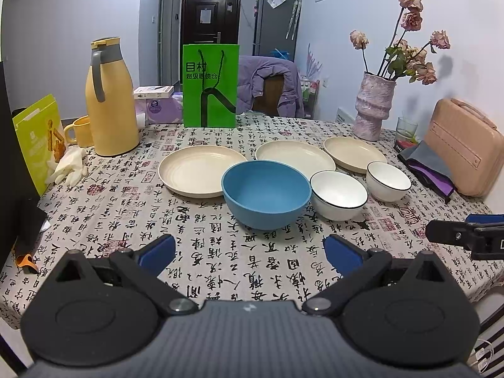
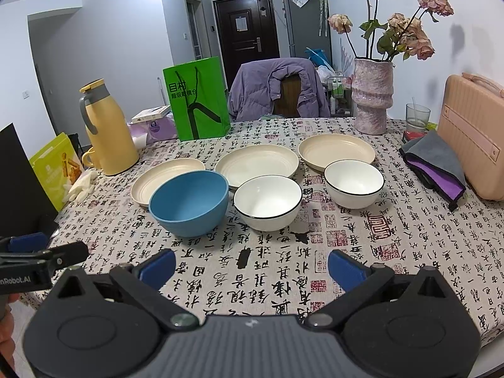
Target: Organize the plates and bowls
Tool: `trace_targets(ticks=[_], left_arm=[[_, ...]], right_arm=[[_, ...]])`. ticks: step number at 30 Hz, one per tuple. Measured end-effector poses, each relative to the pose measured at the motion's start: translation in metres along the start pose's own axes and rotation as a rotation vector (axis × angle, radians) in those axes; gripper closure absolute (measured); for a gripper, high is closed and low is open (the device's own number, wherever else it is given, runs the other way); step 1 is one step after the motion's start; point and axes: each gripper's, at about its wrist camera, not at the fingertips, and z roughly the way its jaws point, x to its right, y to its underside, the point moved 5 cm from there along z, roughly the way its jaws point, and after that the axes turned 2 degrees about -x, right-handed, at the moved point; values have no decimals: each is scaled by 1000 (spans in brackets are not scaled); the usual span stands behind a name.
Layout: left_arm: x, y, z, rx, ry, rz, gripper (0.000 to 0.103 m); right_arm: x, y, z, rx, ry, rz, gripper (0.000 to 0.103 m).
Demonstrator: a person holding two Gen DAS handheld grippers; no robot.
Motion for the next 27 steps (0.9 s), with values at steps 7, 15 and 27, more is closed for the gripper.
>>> trace_targets(ticks=[7, 15, 27], left_arm=[[2, -1, 0, 2, 1, 1, 0], [3, -3, 0, 8, 1, 0, 0], [0, -3, 0, 14, 4, -5, 0]], right_arm=[[0, 0, 0, -1, 0, 0, 0], [0, 0, 0, 0, 1, -1, 0], [0, -1, 0, 2, 0, -2, 0]])
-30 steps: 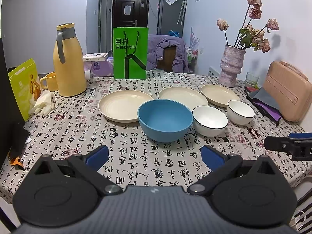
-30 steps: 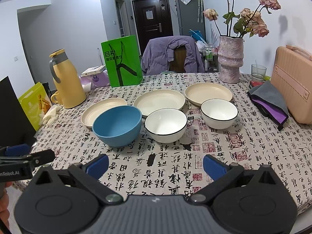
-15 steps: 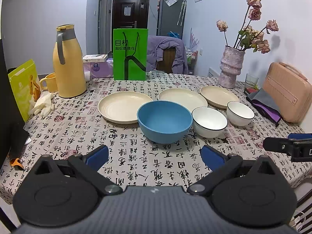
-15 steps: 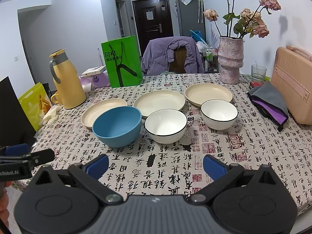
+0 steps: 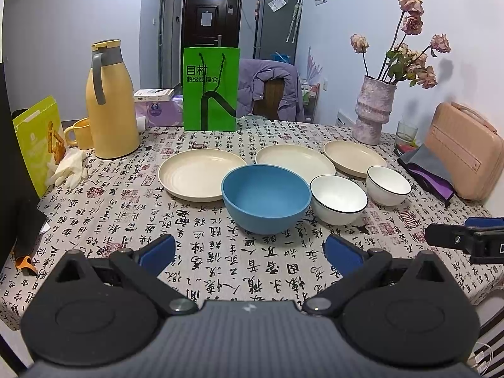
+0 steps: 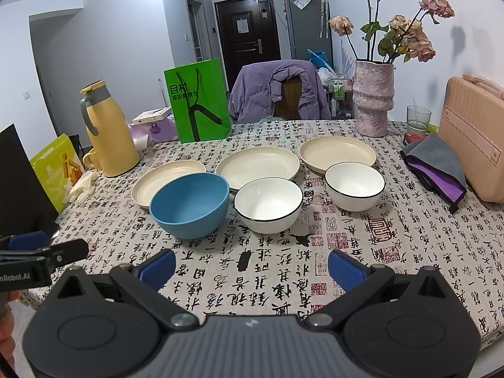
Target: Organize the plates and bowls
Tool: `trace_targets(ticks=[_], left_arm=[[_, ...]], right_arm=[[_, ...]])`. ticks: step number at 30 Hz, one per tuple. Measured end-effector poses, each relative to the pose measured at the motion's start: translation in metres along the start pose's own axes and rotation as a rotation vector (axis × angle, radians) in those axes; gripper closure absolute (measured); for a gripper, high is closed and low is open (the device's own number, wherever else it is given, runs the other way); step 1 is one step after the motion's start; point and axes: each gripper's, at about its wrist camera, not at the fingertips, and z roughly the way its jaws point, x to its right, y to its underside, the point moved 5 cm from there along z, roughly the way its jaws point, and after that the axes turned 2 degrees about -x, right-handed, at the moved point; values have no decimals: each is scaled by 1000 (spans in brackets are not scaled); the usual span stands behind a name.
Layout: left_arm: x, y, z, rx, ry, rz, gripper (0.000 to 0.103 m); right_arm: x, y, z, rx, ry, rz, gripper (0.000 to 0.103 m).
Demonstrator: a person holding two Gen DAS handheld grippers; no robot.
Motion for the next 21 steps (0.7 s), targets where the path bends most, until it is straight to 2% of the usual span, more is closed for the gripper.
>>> trace_targets(ticks=[21], left_arm=[[-3, -6, 8, 5, 4, -19, 0]], right_arm=[[-1, -13, 10, 16, -5, -17, 0]])
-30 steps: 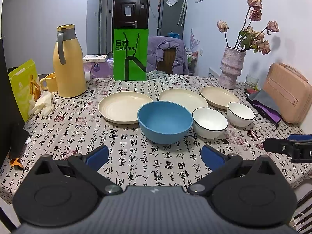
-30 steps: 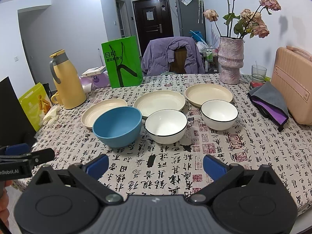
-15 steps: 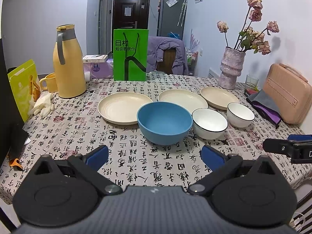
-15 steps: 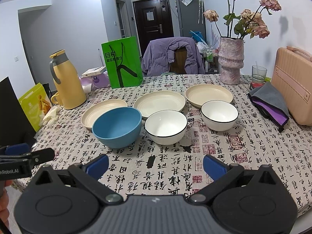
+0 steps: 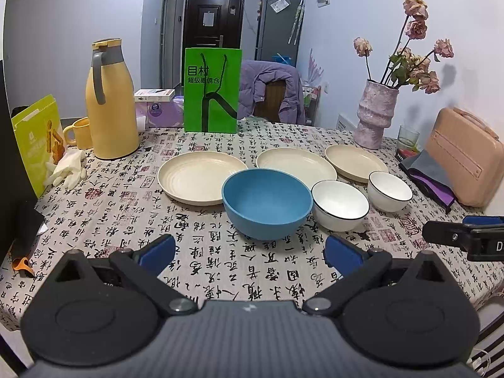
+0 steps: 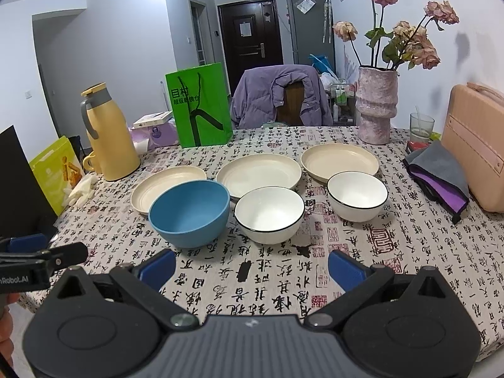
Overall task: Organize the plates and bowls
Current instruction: 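Move both tools forward past the blue bowl toward the large cream plate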
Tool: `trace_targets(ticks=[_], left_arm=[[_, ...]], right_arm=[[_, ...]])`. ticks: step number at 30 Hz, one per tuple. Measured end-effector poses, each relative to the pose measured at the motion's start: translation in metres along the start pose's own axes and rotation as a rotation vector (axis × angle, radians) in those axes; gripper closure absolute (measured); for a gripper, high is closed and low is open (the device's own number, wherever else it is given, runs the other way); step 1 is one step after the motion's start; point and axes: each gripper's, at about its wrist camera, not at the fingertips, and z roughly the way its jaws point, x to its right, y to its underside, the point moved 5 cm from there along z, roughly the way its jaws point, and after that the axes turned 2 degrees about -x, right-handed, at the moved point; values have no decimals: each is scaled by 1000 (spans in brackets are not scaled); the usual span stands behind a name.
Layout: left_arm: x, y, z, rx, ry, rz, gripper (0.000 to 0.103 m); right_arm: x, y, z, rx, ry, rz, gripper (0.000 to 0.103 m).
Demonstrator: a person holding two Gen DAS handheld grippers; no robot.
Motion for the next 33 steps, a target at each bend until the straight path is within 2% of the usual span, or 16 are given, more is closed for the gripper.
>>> trace_targets(ticks=[14, 19, 33], left_arm=[[-19, -19, 21, 15, -20, -39, 0], [-28, -24, 30, 24, -26, -53, 0], [-63, -42, 53, 60, -93, -123, 0]], right_arm=[[-9, -23, 34, 14, -43, -15, 0], [-12, -31, 47, 41, -99, -7, 0], [-33, -60, 90, 65, -120, -54, 0]])
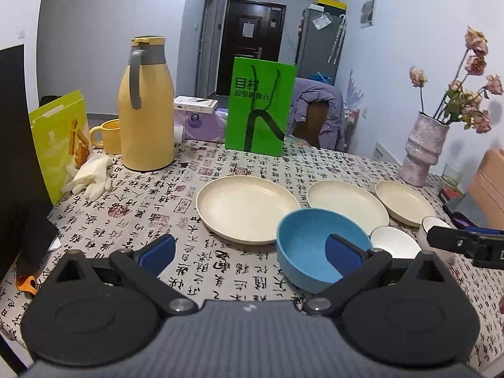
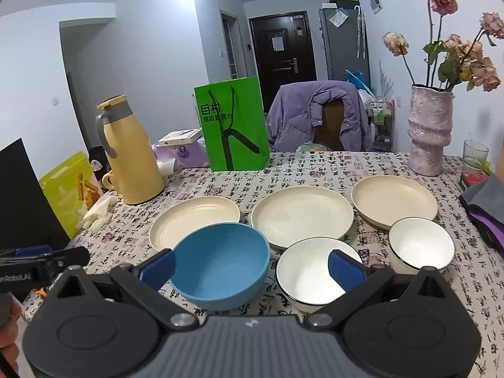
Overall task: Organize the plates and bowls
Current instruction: 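Move both tools forward past the blue bowl toward the large cream plate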
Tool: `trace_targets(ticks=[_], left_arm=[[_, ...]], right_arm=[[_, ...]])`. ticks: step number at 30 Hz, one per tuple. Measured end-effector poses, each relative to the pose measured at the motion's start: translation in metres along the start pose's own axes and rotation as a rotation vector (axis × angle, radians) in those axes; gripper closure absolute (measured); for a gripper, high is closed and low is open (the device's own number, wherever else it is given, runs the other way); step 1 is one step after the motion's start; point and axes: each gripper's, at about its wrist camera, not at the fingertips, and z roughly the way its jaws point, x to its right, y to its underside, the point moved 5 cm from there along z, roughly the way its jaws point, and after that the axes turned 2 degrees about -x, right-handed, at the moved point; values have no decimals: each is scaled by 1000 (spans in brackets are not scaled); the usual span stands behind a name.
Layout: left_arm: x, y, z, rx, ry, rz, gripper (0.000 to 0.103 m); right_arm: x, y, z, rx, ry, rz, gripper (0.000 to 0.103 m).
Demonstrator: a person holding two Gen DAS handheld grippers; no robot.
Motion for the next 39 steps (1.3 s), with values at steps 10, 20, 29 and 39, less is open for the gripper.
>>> trace_targets(ticks=[10, 20, 29, 39], left_arm=[[-23, -11, 19, 24, -52, -49, 0], [-46, -23, 42, 47, -78, -96, 0], [-68, -33, 66, 49, -72, -158, 0], [-91, -49, 100, 45, -71, -244, 0]], right_arm=[[-18, -12, 37, -11, -28, -48, 0], [-34, -29, 78, -72, -88, -65, 0], [-49, -42, 109, -84, -67, -90, 0], [-72, -58, 146, -101, -104, -125, 1]])
